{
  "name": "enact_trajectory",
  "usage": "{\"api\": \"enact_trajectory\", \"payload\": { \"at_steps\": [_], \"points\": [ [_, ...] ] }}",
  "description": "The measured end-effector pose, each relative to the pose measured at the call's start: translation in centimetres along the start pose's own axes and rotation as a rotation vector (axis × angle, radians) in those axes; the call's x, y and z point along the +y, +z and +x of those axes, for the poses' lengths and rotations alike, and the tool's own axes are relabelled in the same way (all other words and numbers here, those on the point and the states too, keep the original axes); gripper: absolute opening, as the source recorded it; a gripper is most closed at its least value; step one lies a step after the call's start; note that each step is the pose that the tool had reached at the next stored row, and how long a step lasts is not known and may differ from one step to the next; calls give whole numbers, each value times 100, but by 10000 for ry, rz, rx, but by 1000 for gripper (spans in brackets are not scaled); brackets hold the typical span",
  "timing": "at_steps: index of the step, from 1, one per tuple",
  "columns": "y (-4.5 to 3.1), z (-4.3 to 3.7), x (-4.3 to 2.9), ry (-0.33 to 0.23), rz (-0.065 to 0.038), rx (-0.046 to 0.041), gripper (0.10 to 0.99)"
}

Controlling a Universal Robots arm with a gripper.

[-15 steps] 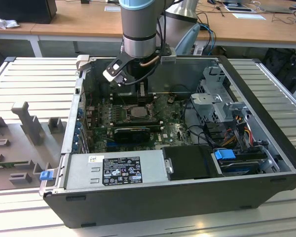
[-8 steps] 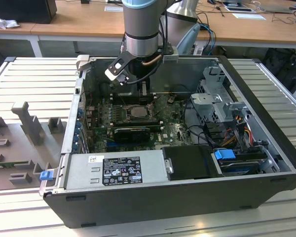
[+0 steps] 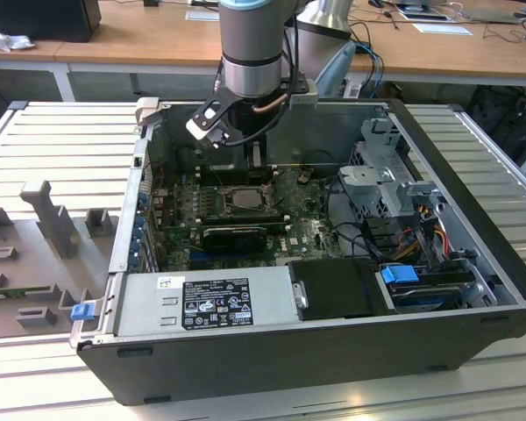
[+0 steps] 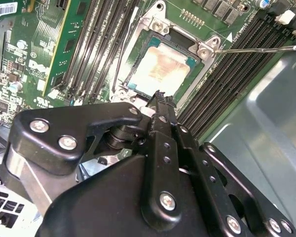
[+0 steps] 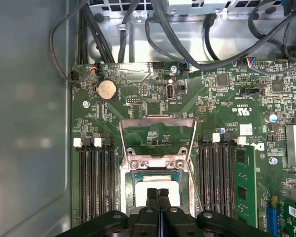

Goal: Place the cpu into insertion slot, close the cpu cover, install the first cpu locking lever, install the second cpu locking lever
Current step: 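Close the cpu cover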

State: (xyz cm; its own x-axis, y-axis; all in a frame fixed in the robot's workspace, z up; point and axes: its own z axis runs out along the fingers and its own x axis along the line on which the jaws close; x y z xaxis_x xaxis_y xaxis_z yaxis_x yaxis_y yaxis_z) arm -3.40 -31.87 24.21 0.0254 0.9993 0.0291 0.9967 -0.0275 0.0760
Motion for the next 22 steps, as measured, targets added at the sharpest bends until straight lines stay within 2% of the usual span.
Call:
{"api": "enact_trajectory", "payload": {
  "at_steps": [6,15,22],
  "points": [
    [-20,1,2,-1,-1,2,106],
    [-15,2,82,0,1,-1,106],
    [-19,3,99,1,2,-4,106]
  ]
}}
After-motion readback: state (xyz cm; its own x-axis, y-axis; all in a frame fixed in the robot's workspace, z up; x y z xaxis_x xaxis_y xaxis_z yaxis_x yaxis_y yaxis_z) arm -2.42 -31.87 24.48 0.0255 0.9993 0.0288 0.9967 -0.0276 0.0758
